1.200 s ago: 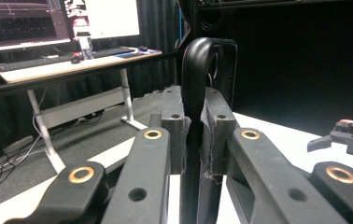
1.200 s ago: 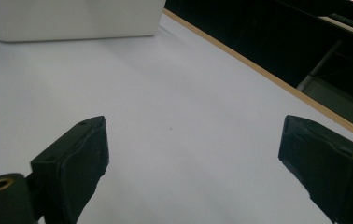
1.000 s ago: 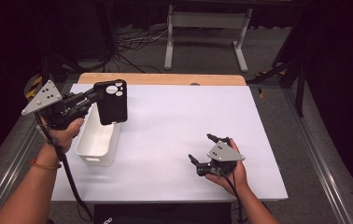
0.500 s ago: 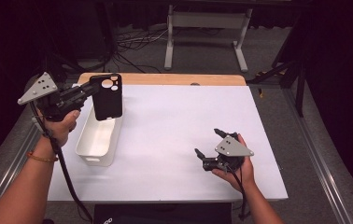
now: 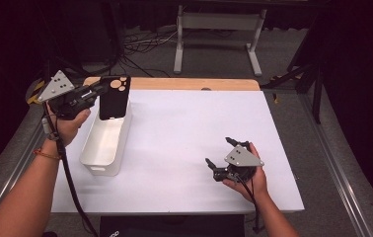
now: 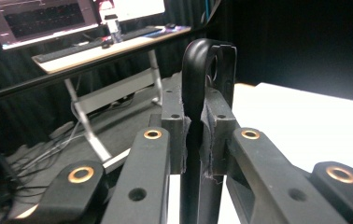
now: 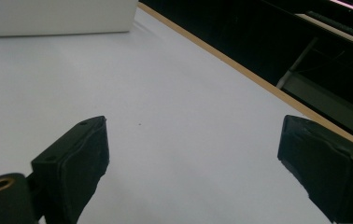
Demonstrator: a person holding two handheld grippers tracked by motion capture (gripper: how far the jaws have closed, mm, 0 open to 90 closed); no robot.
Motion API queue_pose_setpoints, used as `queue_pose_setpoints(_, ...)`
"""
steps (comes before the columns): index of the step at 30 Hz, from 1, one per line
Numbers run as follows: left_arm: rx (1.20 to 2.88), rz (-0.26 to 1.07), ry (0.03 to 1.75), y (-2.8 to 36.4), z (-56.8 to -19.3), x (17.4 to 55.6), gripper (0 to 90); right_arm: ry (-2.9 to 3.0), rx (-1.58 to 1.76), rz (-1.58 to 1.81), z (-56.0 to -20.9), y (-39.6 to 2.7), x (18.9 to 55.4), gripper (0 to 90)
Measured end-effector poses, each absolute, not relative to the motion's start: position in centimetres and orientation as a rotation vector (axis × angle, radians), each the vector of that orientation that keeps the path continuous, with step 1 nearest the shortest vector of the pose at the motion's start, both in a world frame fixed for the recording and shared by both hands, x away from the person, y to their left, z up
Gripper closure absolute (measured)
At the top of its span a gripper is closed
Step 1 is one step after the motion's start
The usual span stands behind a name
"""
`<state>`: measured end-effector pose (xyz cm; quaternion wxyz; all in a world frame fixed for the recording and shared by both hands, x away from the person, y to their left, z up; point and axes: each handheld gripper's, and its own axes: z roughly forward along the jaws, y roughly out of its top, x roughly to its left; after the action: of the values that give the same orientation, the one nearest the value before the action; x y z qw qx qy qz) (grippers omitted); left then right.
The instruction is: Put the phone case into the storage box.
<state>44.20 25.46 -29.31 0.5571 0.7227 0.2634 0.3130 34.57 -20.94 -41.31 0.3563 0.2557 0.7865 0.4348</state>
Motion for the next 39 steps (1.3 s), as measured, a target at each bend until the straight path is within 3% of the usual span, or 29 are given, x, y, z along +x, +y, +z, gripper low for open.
queue_pose_setpoints(23, 1.652, 0.649, 0.752, 29.0, -32.8, 48.6, 81.8, 2.062, 0.651, 1.086, -41.9, -20.2, 34.2, 10.3)
queue_pose_setpoints(39, 1.685, 0.596, 0.760, 29.0, -37.1, 52.3, 81.7, 2.080, 0.701, 1.022, -42.6, -20.4, 34.0, 10.5)
